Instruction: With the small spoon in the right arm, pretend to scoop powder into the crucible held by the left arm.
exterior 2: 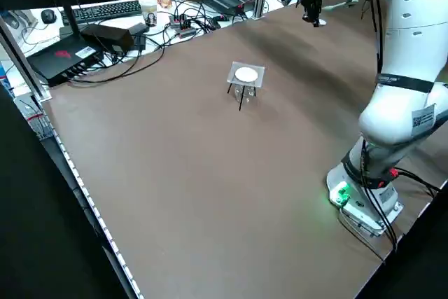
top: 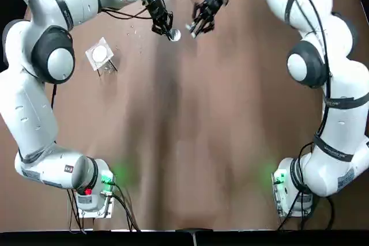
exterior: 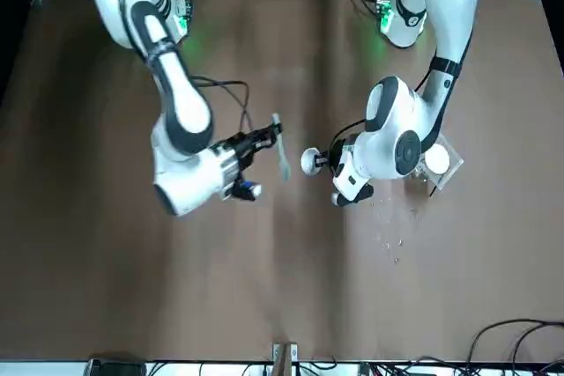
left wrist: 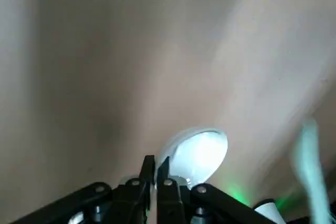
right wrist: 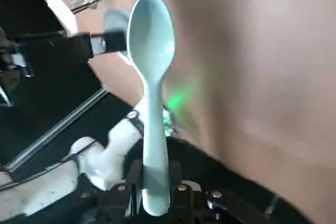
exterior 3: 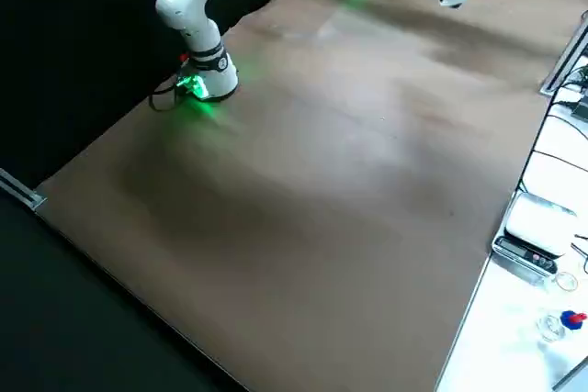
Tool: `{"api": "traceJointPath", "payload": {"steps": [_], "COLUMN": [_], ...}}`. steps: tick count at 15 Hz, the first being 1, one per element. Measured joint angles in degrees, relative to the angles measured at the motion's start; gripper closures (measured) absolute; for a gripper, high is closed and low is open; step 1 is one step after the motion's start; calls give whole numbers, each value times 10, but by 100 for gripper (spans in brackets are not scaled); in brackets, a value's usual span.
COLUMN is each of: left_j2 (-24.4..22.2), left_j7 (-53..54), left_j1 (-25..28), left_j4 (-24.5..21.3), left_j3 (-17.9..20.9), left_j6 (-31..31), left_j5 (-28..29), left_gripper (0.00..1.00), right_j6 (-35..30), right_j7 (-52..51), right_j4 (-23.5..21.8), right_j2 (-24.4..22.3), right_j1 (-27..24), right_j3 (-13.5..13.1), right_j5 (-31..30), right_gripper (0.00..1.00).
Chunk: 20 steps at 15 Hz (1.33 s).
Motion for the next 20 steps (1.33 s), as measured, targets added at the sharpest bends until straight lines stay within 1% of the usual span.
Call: {"api": "traceJointPath", "payload": {"steps": [1, 3, 5, 7, 10, 13, 14, 16, 18, 20], "left_j2": [0, 0, -3, -13, -38, -56, -57, -57, -57, -55], "left_j7": [0, 5, 28, 58, 113, 161, 184, 234, 279, 321], "left_j1": [0, 4, 28, 70, 144, 226, 256, 311, 356, 390], "left_j4": [0, 0, 1, 2, 3, 3, 2, 1, -2, -6], "left_j3": [1, 3, 3, 2, 0, -20, -29, -37, -38, -38], "left_j6": [0, 0, -2, -35, -98, -149, -167, -203, -221, -227], "left_j5": [1, 2, 3, 3, 3, 3, 3, 3, 4, 4], "left_gripper": [94, 94, 94, 94, 94, 94, 94, 94, 94, 94], "right_j6": [-21, -29, -51, -71, -76, -72, -62, -19, 30, 71], "right_j7": [-33, -86, -164, -254, -402, -551, -596, -674, -746, -817], "right_j4": [15, 17, 16, 13, 6, 0, -3, -17, -34, -47], "right_j2": [-5, -7, -7, -6, -1, 5, 6, 8, 11, 15], "right_j1": [-37, -67, -92, -118, -169, -227, -244, -268, -284, -298], "right_j3": [-1, -1, -1, -2, -3, -5, -5, -5, -5, -5], "right_j5": [-60, -138, -220, -292, -400, -486, -515, -563, -597, -632], "right_gripper": [76, 76, 76, 76, 76, 76, 76, 76, 76, 76]}}
